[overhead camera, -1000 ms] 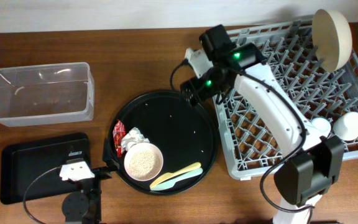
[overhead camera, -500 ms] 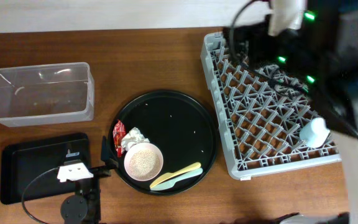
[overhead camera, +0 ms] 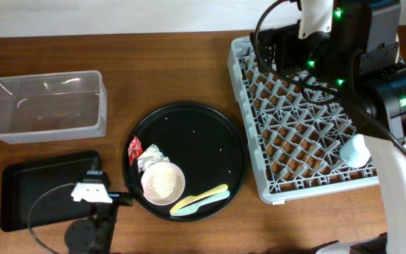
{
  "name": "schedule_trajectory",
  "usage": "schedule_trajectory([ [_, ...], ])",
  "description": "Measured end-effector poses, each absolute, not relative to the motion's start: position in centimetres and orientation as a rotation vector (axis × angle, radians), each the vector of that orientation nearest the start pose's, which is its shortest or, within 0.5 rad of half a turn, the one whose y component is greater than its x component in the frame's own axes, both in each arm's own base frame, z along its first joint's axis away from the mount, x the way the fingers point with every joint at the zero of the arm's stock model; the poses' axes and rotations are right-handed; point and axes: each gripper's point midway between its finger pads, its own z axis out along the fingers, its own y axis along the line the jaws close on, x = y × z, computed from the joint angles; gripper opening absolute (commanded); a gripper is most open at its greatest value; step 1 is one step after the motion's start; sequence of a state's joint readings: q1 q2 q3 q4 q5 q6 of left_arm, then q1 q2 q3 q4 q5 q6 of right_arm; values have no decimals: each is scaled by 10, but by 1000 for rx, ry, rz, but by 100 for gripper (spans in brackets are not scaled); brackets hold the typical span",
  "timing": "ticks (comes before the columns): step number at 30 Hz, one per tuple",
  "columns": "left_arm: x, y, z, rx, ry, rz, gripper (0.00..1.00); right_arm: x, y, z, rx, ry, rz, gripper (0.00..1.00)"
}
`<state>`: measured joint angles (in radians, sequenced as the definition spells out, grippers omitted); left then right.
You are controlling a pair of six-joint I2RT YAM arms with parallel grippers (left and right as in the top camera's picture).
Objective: Sort waste into correct bins and load items into the dishwasher rack
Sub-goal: 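Move the left gripper to the pink rice bowl and grasp it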
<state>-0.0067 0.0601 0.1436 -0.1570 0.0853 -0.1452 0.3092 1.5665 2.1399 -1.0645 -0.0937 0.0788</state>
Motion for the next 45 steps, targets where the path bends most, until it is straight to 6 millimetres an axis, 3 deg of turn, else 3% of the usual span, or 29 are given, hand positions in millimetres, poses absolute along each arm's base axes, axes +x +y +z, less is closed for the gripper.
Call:
schedule_trajectory([
  [7, 233, -6, 231, -114, 1943, -124, 99, 384, 140, 445, -296, 2056, 335, 98],
  [10, 241, -7, 229, -124, 2102, -120, 99, 384, 140, 445, -296, 2056, 335, 98],
  [14, 254, -14, 190, -119, 2344, -159, 99, 385, 140, 444, -296, 2058, 335, 98],
  [15, 260, -22, 171, -109, 2432, -206, 100, 385, 140, 444, -297, 2058, 335, 98],
  [20, 268, -47, 145, -64, 2539, -393, 99, 385, 140, 443, -297, 2060, 335, 98],
  [26, 259, -63, 126, -55, 2640, -530, 99, 385, 140, 443, -297, 2060, 335, 98],
  [31, 230, -54, 100, -132, 2833, -475, 90, 385, 140, 443, -297, 2060, 334, 98],
  [34, 216, -46, 86, -181, 2941, -406, 89, 385, 140, 443, -297, 2061, 335, 98],
  [36, 216, -43, 80, -183, 2967, -367, 79, 385, 140, 443, -297, 2060, 335, 98],
  [41, 214, -51, 65, -83, 3033, -293, 73, 385, 140, 443, -297, 2060, 335, 98],
  [45, 210, -61, 43, 44, 3120, -184, 58, 385, 140, 443, -297, 2060, 335, 98],
])
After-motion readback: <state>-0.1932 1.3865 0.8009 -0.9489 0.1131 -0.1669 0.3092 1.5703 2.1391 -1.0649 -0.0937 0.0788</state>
